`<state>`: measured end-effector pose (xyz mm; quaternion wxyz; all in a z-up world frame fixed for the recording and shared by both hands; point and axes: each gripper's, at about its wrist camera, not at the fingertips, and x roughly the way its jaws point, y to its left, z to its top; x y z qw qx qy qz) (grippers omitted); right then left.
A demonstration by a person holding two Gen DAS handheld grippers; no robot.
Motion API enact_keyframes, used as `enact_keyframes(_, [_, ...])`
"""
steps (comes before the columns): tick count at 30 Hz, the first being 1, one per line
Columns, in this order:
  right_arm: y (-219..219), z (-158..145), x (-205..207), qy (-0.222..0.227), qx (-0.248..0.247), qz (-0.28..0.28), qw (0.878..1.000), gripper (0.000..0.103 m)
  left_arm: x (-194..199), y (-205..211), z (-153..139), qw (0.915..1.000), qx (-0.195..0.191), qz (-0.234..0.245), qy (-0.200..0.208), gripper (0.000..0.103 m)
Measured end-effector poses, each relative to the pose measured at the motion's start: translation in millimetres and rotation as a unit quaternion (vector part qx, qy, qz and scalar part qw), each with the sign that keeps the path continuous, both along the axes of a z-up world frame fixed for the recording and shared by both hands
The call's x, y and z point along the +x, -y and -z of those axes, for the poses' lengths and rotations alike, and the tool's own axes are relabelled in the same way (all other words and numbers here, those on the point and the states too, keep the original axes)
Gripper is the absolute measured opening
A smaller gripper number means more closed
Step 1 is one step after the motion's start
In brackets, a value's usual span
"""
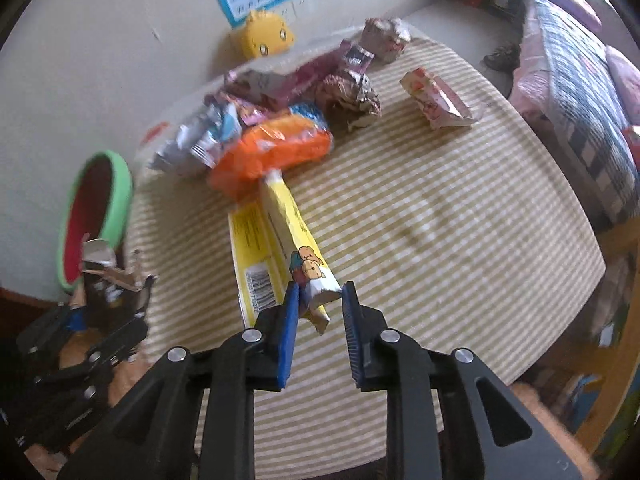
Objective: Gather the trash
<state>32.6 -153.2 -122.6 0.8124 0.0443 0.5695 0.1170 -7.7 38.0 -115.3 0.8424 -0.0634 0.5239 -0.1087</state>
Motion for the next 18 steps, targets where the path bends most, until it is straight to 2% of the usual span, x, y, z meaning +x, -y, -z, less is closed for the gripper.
enact_keyframes(4, [16, -19, -9, 0.014, 0.040, 0.033, 0.999, 0.018, -1, 1, -1, 1.0000, 0.001, 0.002, 0.005, 0.052])
enact_keyframes(7, [21, -23, -16, 0.010, 0.062, 0.048, 0.997, 0.018, -1, 1, -2, 1.0000, 0.003, 0.002, 0.007, 0.052])
enact_keyframes(9, [19, -17, -17, 0.001, 0.052, 0.053, 0.997, 0.019, -1, 1, -1, 1.0000, 0.005, 0.000, 0.006, 0.052])
enact_keyframes(14, [22, 3, -16, -0.025, 0.016, 0.056, 0.998, 0.031, -2, 3, -1, 0.9999, 0.009, 0.001, 0.006, 0.052])
enact_keyframes(16, [21, 15, -16, -0.055, 0.033, 0.048, 0.997, 0.031, -2, 3, -1, 0.9999, 0.011, 0.001, 0.005, 0.052])
enact_keyframes(18, [12, 28, -16, -0.088, 0.042, 0.029, 0.995, 0.037, -1, 2, 2, 0.9999, 0.011, 0.000, 0.001, 0.052])
